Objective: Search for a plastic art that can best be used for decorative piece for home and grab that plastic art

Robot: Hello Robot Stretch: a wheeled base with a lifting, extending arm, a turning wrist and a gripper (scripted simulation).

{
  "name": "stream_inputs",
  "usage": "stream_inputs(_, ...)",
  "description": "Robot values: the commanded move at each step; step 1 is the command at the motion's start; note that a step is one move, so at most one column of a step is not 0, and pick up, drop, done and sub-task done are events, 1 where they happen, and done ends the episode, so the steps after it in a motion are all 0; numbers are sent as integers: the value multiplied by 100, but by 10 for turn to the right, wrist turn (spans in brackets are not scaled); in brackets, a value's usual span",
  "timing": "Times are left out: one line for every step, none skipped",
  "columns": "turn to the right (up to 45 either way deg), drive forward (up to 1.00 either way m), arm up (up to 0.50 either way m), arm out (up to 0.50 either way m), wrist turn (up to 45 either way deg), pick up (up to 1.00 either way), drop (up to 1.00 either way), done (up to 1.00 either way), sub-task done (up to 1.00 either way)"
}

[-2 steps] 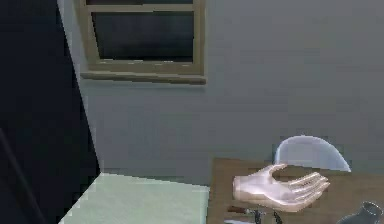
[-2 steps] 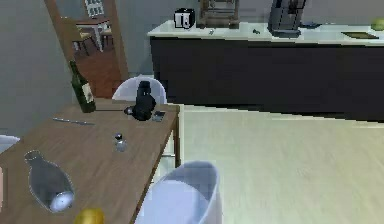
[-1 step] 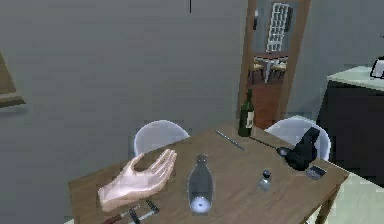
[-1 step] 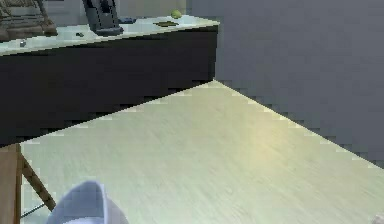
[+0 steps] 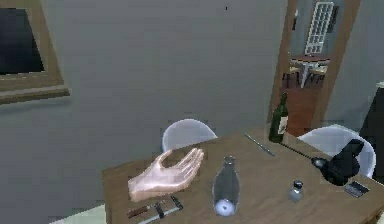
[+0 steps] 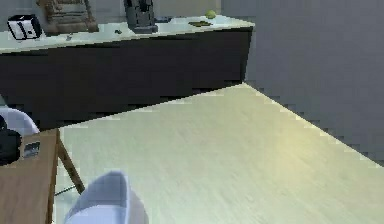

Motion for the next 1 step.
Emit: stream_inputs(-450,0,0,0,0,0,0,0,0)
